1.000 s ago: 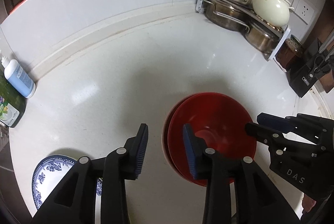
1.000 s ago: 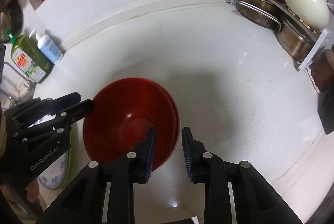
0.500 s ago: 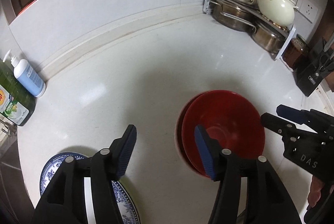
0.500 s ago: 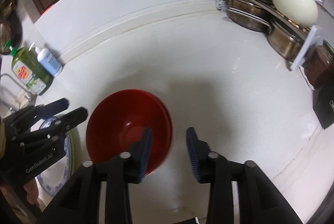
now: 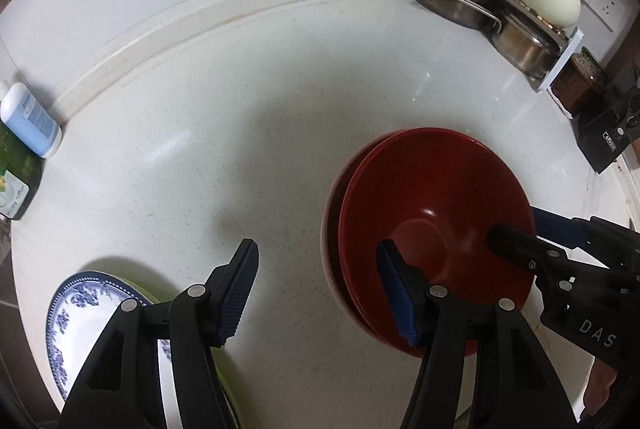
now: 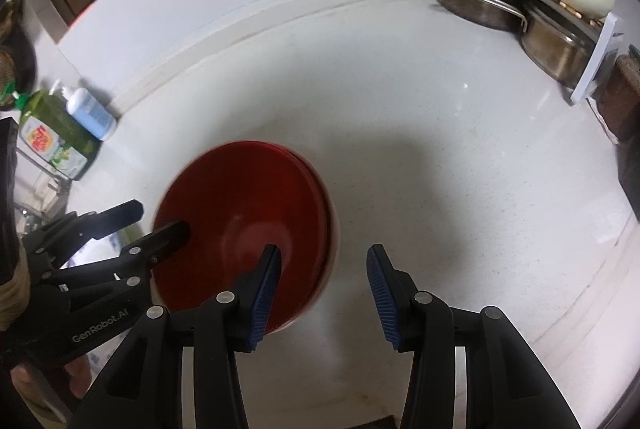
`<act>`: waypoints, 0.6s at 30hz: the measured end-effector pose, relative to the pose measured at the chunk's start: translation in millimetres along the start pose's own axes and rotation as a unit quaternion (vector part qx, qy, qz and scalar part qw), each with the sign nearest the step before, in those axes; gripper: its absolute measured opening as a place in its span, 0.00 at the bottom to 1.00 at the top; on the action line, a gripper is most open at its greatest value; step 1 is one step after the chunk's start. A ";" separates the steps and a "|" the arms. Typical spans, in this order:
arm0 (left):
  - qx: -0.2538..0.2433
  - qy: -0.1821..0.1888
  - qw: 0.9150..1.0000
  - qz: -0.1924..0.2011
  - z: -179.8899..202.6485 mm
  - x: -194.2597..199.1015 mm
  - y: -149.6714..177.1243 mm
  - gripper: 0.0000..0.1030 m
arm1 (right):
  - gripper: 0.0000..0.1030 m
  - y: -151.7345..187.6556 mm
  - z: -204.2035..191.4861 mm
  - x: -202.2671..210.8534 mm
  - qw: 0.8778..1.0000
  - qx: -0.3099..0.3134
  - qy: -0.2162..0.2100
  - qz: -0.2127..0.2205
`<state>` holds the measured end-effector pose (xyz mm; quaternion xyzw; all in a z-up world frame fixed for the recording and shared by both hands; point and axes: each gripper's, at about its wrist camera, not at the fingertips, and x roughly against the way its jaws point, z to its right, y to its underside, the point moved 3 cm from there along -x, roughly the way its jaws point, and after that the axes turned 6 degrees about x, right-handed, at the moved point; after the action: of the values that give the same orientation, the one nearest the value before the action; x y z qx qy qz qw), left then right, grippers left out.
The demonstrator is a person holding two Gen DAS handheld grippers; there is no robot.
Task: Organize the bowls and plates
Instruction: 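Close the right tool on the rims of the nested bowls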
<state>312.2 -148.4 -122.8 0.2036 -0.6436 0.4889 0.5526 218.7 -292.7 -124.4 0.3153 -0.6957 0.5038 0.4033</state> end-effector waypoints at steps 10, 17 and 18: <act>0.025 0.007 0.999 -0.033 4.9 -19.4 1.9 0.50 | 0.43 -3.6 0.5 -22.6 0.999 -0.005 -0.029 -0.028; 0.036 0.040 0.997 -0.047 7.7 -23.4 2.4 0.34 | 0.35 -4.8 -1.3 -32.8 0.998 0.002 -0.039 -0.046; 0.038 0.047 0.997 -0.049 7.6 -23.4 2.7 0.28 | 0.34 -4.8 -1.2 -33.5 0.998 0.003 -0.037 -0.048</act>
<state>313.4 -160.3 -144.5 0.2325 -0.5873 0.4940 0.5974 239.0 -291.8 -151.6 0.3680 -0.6927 0.4742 0.3998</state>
